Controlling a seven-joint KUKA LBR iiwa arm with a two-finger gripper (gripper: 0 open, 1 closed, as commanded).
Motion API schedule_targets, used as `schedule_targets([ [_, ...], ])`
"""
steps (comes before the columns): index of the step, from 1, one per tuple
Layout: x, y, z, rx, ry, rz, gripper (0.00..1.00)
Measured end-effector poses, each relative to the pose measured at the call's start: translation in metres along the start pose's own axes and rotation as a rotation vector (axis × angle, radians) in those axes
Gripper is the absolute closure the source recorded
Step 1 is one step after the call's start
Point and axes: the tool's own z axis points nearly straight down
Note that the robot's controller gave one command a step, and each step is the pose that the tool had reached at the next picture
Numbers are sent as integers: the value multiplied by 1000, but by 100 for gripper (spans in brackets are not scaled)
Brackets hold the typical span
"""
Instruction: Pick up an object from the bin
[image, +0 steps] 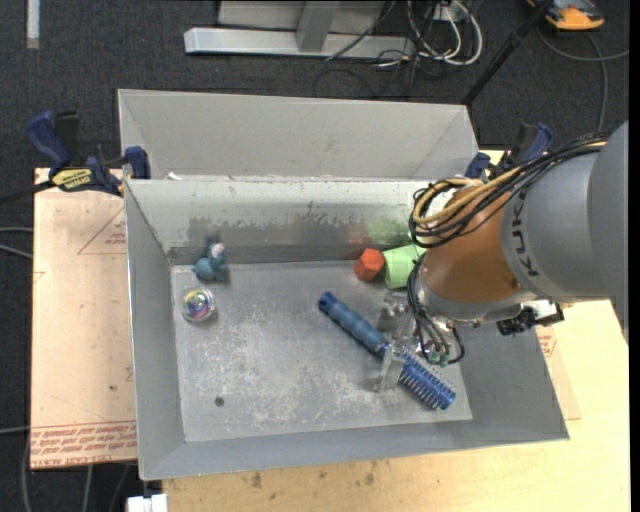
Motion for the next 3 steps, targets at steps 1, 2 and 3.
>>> schedule_targets([
  [1,0,1,0,0,-1,-2,0],
  [2,-1,1,0,0,-2,-4,0],
  [3,-1,1,-1,0,-3,-4,100],
])
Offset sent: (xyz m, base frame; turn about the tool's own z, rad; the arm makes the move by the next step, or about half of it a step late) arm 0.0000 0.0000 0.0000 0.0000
